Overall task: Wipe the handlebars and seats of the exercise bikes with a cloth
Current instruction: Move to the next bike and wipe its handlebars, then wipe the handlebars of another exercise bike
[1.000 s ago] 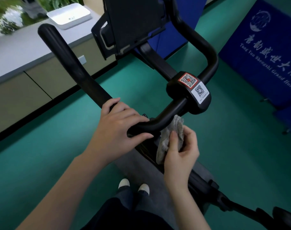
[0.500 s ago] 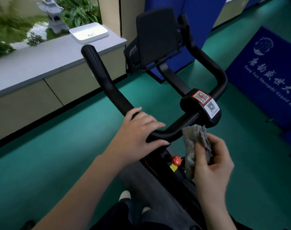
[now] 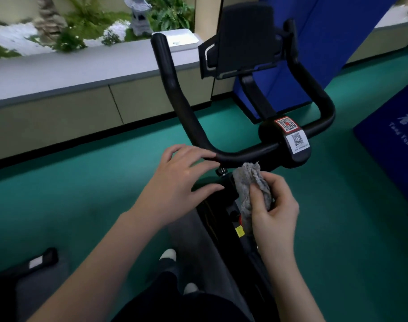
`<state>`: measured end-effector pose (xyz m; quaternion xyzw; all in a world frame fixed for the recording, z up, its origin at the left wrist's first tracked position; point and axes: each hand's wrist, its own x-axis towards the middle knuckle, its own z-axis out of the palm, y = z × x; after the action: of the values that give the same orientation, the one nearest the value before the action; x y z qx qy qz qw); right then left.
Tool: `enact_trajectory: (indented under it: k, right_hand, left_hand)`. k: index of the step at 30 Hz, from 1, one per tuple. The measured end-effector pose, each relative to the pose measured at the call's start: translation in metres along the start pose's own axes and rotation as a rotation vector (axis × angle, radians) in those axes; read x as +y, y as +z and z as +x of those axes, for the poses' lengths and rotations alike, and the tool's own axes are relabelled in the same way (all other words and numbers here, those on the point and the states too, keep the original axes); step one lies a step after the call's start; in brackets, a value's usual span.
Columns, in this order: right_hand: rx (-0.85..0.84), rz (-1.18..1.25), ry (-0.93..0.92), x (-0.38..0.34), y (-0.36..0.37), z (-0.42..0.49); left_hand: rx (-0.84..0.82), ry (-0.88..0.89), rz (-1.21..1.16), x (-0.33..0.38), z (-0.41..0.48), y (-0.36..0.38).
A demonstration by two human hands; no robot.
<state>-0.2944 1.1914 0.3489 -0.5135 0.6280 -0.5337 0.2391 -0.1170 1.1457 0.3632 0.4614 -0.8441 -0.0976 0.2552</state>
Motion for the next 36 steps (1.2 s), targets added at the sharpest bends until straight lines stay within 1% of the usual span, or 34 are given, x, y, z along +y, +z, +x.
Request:
enact_trajectory:
  k: [2,5,11,15,20,23,28,36]
  right_hand:
    - [-0.08,0.028,-0.018,0.001,0.0,-0.007]
    - [-0.25,0.058,-0.054,-0.001,0.008,-0.018]
    - [-0.601,0.044,-0.195,-0.011,0.037,-0.047]
    - [-0.772,0.031,-0.263,-0.019,0.058,-0.068]
    - [-0.923,0.03,-0.308,-0.035,0.087,-0.098]
    - [-0.998,0.03,-0.338,-0.047,0.107,-0.123]
    - [-1.132,0.032,-0.4,-0.077,0.14,-0.189]
    - [-1.377,0.138,-0.391,-0.137,0.182,-0.321]
  left_hand:
    - [0.013,-0.07,0.028,0.006,-0.023,-0.001]
    - [0.015,-0.218,0.082,0.011,-0.063,0.0]
    - [-0.031,-0.567,0.171,0.014,-0.151,-0.008]
    - [0.0,-0.806,0.209,0.013,-0.211,-0.02]
    - [0.053,-1.06,0.23,0.011,-0.286,-0.04]
    - [0.102,-1.16,0.242,0.014,-0.328,-0.05]
    - [0.108,-1.282,0.264,0.021,-0.402,-0.067]
    - [0.265,-1.489,0.263,0.043,-0.546,-0.11]
